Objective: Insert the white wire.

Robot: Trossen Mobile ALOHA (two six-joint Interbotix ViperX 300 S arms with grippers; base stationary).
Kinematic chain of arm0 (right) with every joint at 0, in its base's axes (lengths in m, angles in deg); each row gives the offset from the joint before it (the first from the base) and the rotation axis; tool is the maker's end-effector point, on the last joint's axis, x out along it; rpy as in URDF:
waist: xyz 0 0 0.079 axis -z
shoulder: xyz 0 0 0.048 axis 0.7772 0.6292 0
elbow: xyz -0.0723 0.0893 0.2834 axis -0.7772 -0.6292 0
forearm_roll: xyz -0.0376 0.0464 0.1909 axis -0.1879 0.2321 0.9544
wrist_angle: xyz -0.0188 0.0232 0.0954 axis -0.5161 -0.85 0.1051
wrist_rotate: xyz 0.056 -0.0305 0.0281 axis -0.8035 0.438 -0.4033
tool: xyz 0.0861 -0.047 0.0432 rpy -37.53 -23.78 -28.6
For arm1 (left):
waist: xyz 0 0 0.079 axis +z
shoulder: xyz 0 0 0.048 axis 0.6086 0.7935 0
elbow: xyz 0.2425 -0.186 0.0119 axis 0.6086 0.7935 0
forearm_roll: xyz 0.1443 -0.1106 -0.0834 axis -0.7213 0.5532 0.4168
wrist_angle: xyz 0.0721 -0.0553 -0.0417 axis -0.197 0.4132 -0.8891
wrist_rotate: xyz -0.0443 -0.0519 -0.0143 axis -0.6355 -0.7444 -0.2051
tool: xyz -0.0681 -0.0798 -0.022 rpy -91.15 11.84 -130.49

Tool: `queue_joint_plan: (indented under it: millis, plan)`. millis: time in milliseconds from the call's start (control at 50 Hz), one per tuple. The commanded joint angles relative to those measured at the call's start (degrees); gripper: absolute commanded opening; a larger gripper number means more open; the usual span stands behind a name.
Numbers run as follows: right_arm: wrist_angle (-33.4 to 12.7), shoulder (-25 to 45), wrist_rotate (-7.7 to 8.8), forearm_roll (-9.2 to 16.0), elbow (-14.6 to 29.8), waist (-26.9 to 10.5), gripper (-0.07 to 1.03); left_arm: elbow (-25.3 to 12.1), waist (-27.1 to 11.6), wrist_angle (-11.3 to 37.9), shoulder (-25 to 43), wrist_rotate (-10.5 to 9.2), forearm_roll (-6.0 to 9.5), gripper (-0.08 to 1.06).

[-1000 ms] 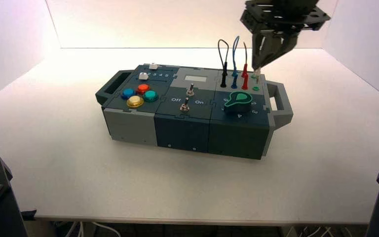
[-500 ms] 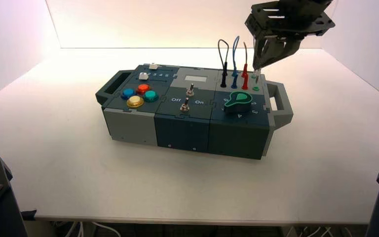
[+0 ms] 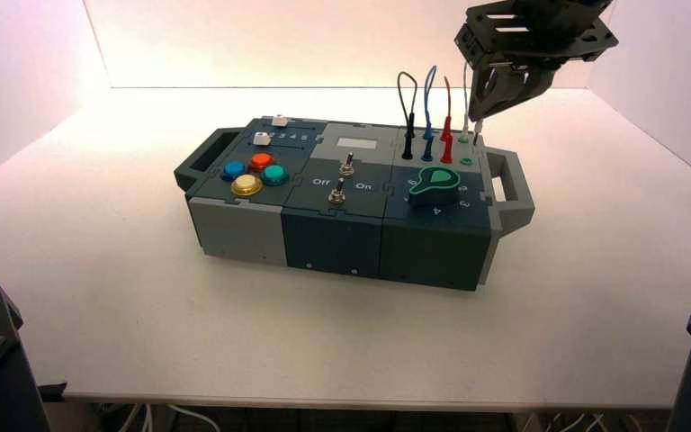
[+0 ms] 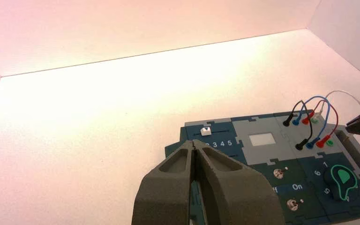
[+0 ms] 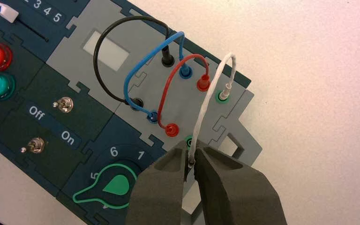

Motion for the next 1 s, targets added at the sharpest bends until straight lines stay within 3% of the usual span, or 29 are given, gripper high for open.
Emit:
queue_joint_plan:
  millis: [20, 1000]
  plan:
    - [0.8, -0.3, -0.09, -0.2, 0.6, 0.6, -0.03, -1.6, -0.1, 0.7, 0.5, 0.00, 0.09, -0.03]
    - [3.0, 4.4, 0.09, -1.1, 1.2, 0.6, -0.02, -1.7, -0.1, 0.7, 0.4, 0.09, 0.00, -0.03]
